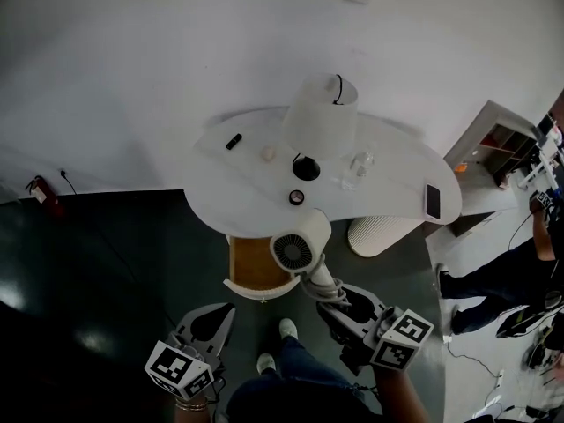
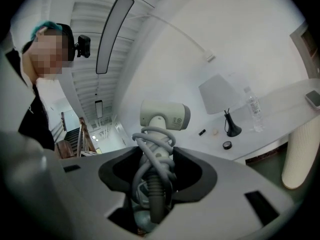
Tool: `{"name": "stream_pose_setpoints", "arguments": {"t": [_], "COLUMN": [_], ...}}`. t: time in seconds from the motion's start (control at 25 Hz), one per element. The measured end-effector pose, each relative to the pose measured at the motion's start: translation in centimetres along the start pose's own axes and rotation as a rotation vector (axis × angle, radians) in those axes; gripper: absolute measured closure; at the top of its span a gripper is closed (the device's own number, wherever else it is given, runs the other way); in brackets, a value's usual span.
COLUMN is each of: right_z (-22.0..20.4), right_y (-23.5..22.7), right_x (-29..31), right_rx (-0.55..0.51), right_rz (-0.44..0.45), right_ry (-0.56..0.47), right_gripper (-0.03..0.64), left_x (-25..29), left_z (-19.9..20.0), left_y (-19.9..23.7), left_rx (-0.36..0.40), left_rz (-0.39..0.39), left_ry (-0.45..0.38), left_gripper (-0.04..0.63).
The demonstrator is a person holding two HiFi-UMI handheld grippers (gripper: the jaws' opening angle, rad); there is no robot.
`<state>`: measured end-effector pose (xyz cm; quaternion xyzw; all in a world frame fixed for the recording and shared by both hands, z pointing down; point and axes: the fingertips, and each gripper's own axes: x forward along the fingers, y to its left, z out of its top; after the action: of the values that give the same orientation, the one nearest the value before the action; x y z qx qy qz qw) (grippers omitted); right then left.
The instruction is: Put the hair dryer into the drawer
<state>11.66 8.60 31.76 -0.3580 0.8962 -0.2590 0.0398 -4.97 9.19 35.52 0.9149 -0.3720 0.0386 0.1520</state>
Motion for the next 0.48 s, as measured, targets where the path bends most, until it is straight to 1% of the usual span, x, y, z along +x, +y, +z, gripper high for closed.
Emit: {"name": "stream_pose_setpoints", "arguments": {"t": [0.24, 0.48], "right_z": [2.1, 3.5], "right_y": [-2.2, -3.8], "right_x": [1.7, 2.4], "right_rx": [-0.019, -0.014], "right_rz": [0.044, 0.088], "right_ry": [0.021, 0.038], "right_gripper": [0.414, 0.414], "left_x": [2.8, 4.8], "left_z": [1.5, 2.7], "left_y": [1.2, 1.3], "left_rx": [0.010, 0.016], "left_rz": [0.025, 0.049], "left_ry": [-0.007, -0.016], "left_gripper": [0.580, 0.580]}}
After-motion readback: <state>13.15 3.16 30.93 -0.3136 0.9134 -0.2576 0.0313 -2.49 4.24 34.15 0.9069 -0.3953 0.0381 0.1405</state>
